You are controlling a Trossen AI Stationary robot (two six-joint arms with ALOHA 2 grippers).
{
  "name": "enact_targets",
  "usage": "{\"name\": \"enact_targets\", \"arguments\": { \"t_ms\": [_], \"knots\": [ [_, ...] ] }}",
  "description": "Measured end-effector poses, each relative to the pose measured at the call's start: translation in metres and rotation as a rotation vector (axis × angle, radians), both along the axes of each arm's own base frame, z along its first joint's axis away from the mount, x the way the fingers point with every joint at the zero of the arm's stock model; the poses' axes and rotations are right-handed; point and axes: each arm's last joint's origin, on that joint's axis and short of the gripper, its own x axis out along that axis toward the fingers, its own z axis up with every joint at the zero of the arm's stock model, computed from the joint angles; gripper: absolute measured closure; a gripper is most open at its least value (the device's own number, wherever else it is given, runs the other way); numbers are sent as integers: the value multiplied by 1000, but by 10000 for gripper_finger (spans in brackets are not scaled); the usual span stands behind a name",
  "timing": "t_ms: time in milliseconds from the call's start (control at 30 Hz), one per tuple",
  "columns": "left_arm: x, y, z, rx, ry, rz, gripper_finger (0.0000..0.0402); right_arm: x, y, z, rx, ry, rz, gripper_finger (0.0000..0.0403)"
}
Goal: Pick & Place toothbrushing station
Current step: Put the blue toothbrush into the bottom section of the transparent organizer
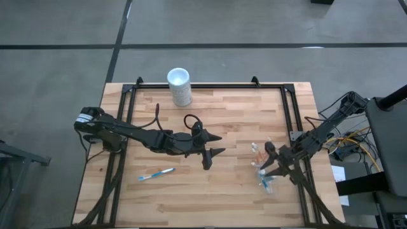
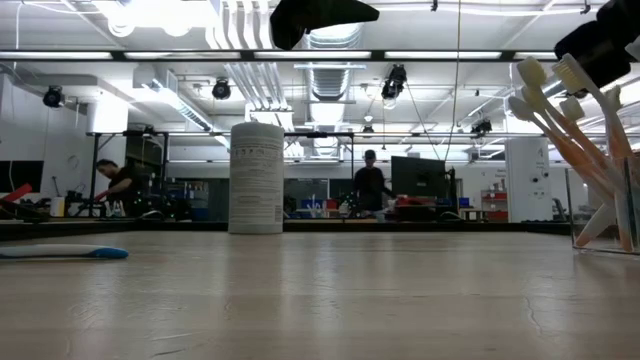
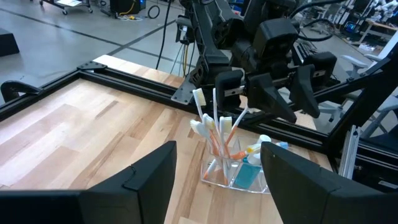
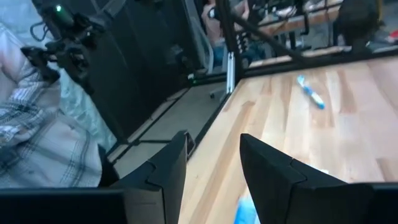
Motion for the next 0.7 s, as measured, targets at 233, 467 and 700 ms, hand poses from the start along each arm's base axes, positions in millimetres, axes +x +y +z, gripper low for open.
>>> {"name": "enact_targets", "arguments": {
  "t_ms": [233,467,700],
  "knots": [
    [0,0,0,0,0,0,163,0,-3,7,-3,-78,-77,273],
    [0,0,0,0,0,0,163,-3,-9,29,8,-231,-186,277],
    [0,0,0,0,0,0,163,-4,-17,63,-82,-342,-419,268]
  ]
}}
